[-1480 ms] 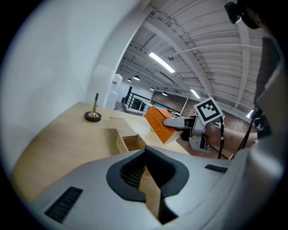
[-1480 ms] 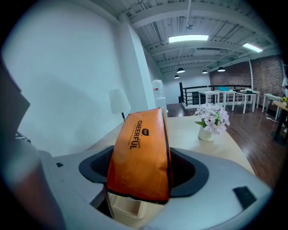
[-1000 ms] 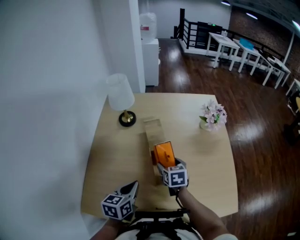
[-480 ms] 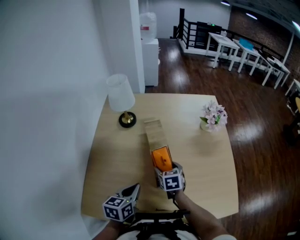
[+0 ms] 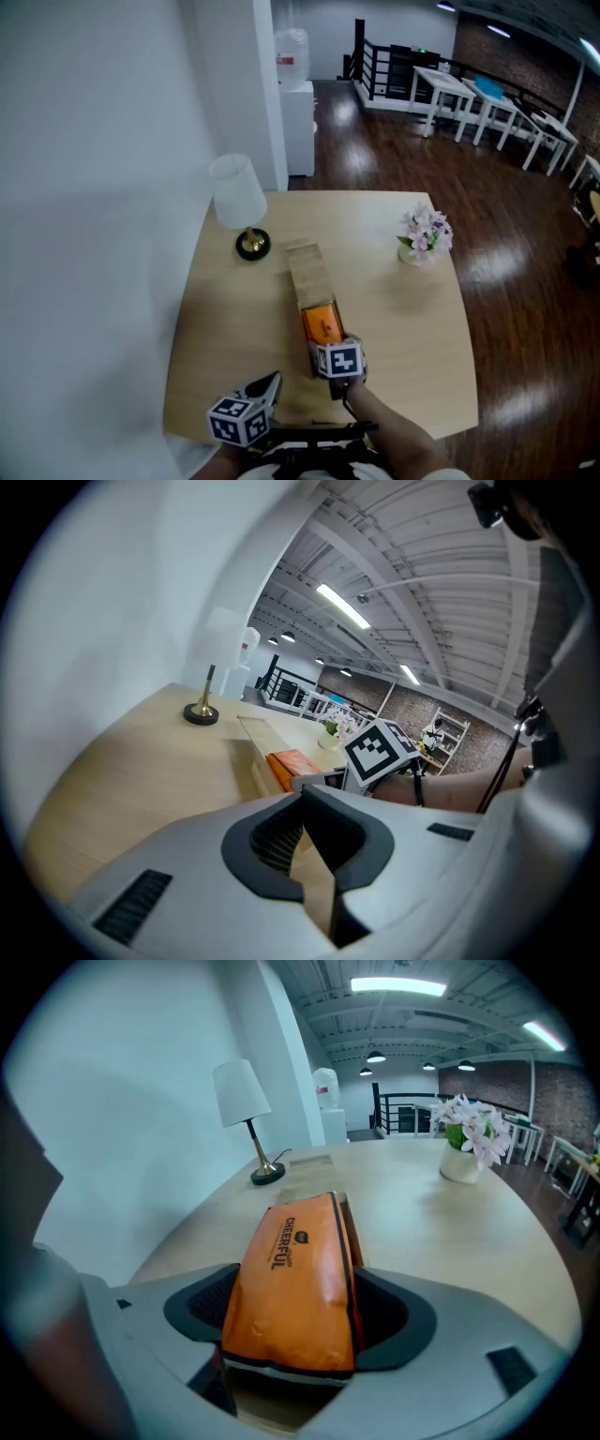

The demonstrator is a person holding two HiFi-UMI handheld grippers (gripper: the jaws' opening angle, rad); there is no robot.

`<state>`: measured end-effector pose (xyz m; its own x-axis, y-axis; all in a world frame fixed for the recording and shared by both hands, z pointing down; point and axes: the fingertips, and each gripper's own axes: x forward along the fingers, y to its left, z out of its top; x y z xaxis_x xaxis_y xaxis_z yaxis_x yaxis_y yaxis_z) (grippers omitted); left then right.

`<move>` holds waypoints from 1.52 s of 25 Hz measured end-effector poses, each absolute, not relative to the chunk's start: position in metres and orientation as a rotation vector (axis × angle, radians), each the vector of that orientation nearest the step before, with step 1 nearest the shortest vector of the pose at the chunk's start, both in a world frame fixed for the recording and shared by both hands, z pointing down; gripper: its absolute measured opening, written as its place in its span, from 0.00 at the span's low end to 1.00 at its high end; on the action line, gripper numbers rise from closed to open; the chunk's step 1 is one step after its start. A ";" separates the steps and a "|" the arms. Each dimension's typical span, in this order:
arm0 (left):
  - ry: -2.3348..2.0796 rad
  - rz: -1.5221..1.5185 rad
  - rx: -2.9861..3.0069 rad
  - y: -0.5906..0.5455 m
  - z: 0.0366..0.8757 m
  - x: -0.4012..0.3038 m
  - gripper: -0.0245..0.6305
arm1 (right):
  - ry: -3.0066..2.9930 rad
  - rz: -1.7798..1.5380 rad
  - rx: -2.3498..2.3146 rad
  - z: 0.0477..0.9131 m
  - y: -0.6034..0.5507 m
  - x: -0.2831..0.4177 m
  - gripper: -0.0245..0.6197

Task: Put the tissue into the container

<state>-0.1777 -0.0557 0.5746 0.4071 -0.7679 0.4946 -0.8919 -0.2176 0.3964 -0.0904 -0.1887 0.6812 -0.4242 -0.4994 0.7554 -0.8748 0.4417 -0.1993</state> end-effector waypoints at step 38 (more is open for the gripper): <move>-1.335 0.203 2.137 -0.066 0.546 -0.127 0.03 | -2.289 0.621 1.403 0.552 -0.165 0.061 0.74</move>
